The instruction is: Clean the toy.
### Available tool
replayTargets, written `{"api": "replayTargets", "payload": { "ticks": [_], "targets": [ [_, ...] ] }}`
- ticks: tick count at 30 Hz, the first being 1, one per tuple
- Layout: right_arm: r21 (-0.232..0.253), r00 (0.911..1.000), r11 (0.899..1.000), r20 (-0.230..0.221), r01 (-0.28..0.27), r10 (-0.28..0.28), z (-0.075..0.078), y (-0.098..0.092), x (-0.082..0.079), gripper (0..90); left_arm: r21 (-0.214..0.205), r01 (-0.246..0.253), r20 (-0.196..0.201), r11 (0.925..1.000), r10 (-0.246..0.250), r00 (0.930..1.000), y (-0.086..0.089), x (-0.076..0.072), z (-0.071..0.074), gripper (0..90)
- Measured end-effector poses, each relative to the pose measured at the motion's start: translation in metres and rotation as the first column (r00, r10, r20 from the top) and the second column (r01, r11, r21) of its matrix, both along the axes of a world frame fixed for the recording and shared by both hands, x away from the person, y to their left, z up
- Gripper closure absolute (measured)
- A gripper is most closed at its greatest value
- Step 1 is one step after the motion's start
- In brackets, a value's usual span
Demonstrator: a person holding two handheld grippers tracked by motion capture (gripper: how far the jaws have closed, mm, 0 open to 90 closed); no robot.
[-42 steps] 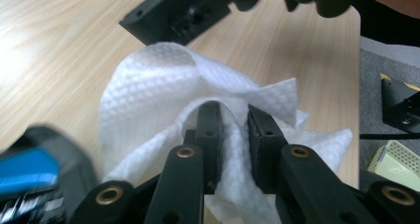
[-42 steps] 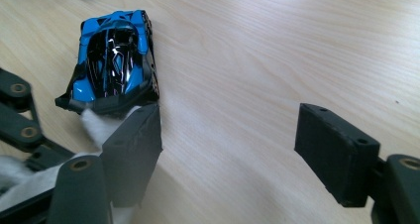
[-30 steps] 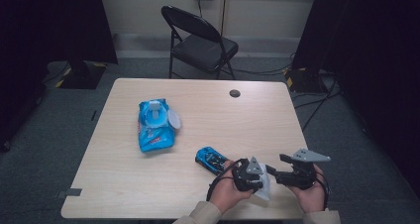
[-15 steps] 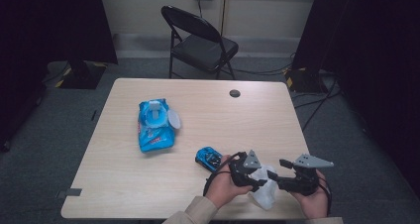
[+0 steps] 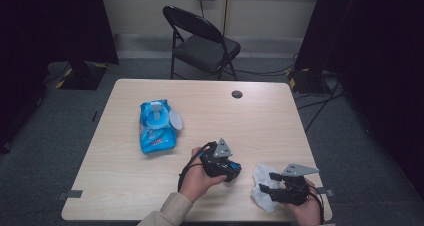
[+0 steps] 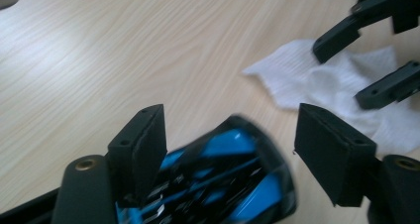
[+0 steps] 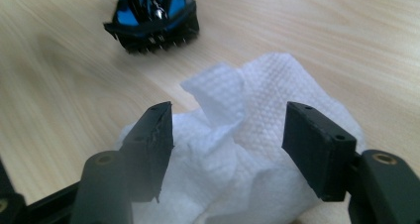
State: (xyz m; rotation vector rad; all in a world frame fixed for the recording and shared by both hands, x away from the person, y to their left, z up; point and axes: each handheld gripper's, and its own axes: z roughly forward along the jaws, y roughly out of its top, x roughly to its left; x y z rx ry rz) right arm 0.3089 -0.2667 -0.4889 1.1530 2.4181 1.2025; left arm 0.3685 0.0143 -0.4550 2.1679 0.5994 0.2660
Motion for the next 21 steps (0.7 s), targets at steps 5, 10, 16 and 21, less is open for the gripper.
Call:
{"api": "replayTargets", "payload": {
  "ticks": [5,10,16,21],
  "targets": [
    [-0.020,1.0000,1.000,-0.006,0.008,-0.008,-0.005,0.001,0.000,33.4,0.017,-0.027,0.002,0.9995,0.027,0.9996,0.017,0.005,-0.008,24.2],
    [-0.046,0.9999,0.999,-0.017,-0.001,0.000,-0.011,0.002,0.001,33.5,0.037,-0.040,-0.002,0.9985,0.040,0.9992,0.029,0.009,-0.015,22.3],
    [-0.086,0.9999,0.996,0.010,0.012,-0.011,-0.012,0.006,-0.001,39.3,0.036,-0.043,-0.002,0.9984,0.044,0.9990,0.032,0.012,-0.025,20.8],
    [-0.092,0.9997,0.996,0.019,0.020,-0.018,-0.012,0.007,-0.002,45.6,0.009,-0.048,-0.004,0.9988,0.048,0.9988,0.037,0.015,-0.031,18.6]
  ]
}}
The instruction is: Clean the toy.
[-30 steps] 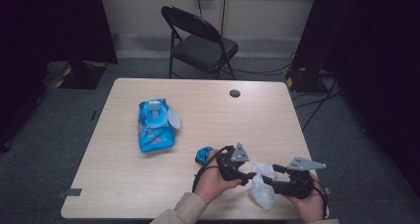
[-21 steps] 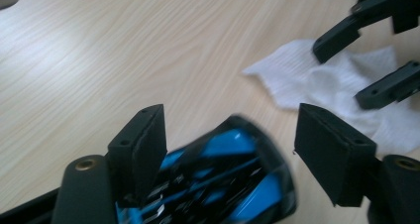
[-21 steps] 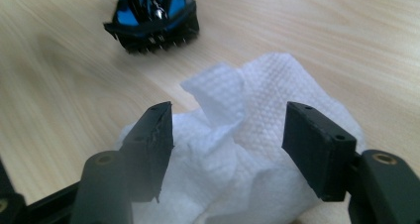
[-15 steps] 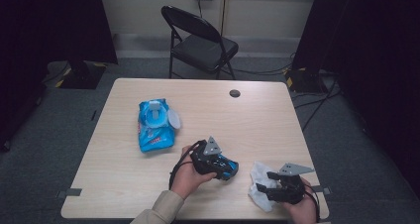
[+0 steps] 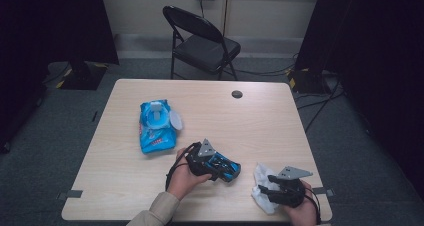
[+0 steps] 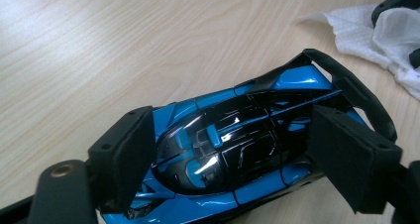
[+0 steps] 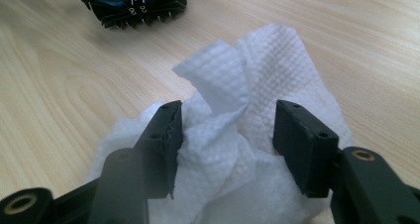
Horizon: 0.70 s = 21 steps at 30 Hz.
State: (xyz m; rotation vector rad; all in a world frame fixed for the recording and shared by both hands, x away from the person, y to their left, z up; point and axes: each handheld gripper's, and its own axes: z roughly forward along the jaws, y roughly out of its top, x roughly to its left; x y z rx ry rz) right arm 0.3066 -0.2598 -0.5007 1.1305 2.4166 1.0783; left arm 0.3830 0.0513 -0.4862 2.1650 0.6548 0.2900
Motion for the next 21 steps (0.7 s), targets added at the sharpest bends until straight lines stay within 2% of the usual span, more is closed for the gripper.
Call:
{"api": "replayTargets", "payload": {
  "ticks": [3,5,11,16,21],
  "targets": [
    [-0.002,0.9999,1.000,0.007,0.010,-0.010,0.000,0.001,-0.001,49.7,-0.026,-0.005,-0.019,0.9997,0.005,0.9998,0.002,0.002,-0.003,16.7],
    [0.001,0.9998,1.000,0.001,0.020,-0.020,0.001,0.003,-0.001,57.4,-0.045,-0.011,-0.046,0.9989,0.009,0.9989,0.004,0.005,-0.005,14.3],
    [0.021,0.9986,0.998,-0.014,0.052,-0.052,0.001,0.008,0.000,69.5,-0.033,-0.008,-0.055,0.9994,0.006,0.9985,0.004,0.006,-0.004,14.5],
    [0.023,0.9972,0.997,-0.029,0.070,-0.069,0.001,0.011,0.002,73.3,-0.034,-0.001,-0.051,0.9994,-0.001,0.9987,0.004,0.005,-0.004,15.4],
    [0.055,0.9955,0.995,-0.046,0.086,-0.083,0.000,0.011,0.003,77.1,-0.060,0.009,-0.042,0.9981,-0.011,0.9991,0.007,0.006,-0.007,14.5]
  ]
}}
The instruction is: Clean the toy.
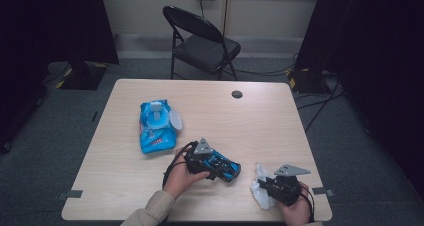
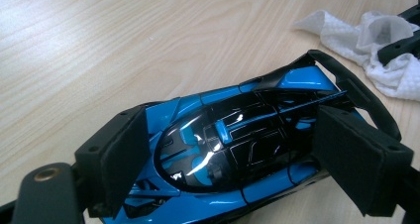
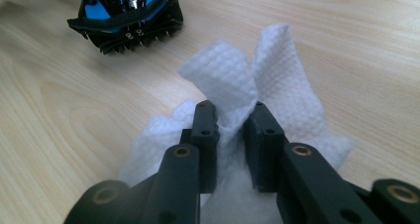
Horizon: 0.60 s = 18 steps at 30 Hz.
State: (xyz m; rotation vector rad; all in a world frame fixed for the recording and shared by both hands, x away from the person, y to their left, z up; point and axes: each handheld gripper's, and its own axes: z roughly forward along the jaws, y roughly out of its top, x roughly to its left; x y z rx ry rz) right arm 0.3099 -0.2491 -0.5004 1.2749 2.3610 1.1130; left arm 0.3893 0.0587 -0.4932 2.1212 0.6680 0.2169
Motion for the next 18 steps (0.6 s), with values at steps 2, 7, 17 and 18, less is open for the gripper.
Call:
{"api": "replayTargets", "payload": {
  "ticks": [2,7,17,18],
  "targets": [
    [0.014,0.9999,1.000,-0.013,0.005,-0.004,0.000,0.000,0.001,79.0,-0.001,0.003,0.002,1.0000,-0.003,1.0000,0.002,0.001,0.000,14.6],
    [0.029,0.9995,1.000,-0.032,0.010,-0.009,0.000,0.003,0.004,80.8,-0.025,0.001,-0.001,0.9997,-0.001,1.0000,0.006,0.002,-0.003,15.2],
    [0.031,0.9994,1.000,-0.035,0.004,-0.003,0.000,0.011,0.009,80.8,0.001,-0.007,-0.011,1.0000,0.007,0.9999,0.003,0.000,0.001,15.7],
    [0.032,0.9993,0.999,-0.037,0.004,-0.003,0.000,0.011,0.009,80.8,0.001,0.002,-0.010,1.0000,-0.002,0.9999,0.001,0.000,0.002,15.9]
  ]
}}
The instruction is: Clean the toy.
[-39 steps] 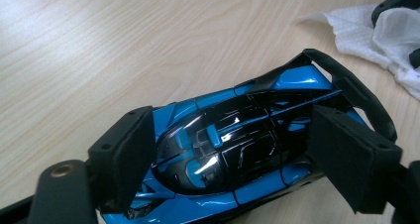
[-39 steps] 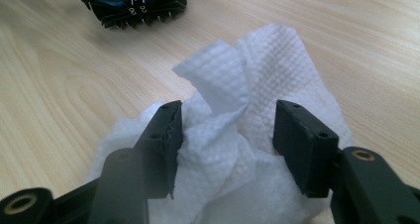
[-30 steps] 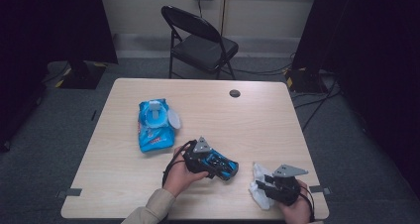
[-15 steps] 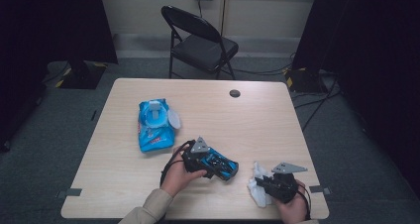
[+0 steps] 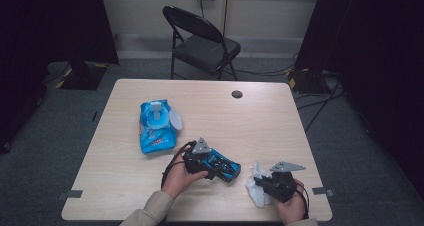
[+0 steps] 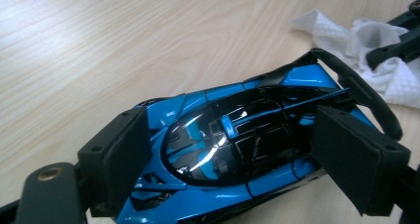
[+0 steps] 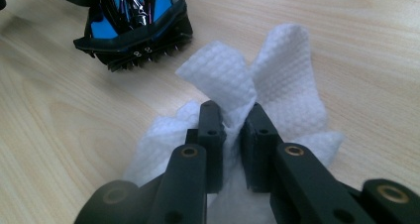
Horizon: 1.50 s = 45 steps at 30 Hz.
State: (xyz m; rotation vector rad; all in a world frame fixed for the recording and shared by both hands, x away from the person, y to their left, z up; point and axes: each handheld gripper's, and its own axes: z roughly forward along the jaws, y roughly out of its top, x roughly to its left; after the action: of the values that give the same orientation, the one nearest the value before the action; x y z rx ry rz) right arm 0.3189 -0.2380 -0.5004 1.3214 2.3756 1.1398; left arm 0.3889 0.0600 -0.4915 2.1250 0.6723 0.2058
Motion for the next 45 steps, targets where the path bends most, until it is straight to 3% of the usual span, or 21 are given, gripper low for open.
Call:
{"api": "replayTargets", "payload": {
  "ticks": [5,16,19,24,32,45],
  "targets": [
    [0.007,1.0000,1.000,0.002,-0.004,0.004,-0.001,-0.001,0.000,80.7,0.016,0.053,0.039,0.9985,-0.054,0.9978,-0.008,-0.003,0.002,15.8],
    [0.010,1.0000,1.000,-0.002,0.004,-0.004,0.000,0.002,0.002,81.1,-0.004,0.024,0.045,0.9997,-0.024,0.9987,-0.012,-0.002,-0.005,9.8],
    [0.042,1.0000,0.999,-0.001,0.010,-0.010,0.002,0.007,0.006,82.0,-0.005,0.021,0.049,0.9998,-0.021,0.9986,-0.013,-0.003,-0.005,9.2],
    [0.034,0.9996,0.999,0.029,0.008,-0.009,0.011,0.025,0.017,82.1,-0.003,0.021,0.054,0.9998,-0.021,0.9983,-0.013,-0.003,-0.005,9.0],
    [0.020,1.0000,1.000,-0.004,-0.002,0.002,0.002,0.043,0.029,82.2,-0.014,0.016,0.068,0.9998,-0.015,0.9976,-0.013,-0.005,-0.007,8.8],
    [0.040,0.9996,0.999,-0.014,-0.023,0.024,-0.002,0.044,0.026,82.8,-0.013,0.013,0.069,0.9998,-0.012,0.9975,-0.013,-0.006,-0.007,8.5]
  ]
}}
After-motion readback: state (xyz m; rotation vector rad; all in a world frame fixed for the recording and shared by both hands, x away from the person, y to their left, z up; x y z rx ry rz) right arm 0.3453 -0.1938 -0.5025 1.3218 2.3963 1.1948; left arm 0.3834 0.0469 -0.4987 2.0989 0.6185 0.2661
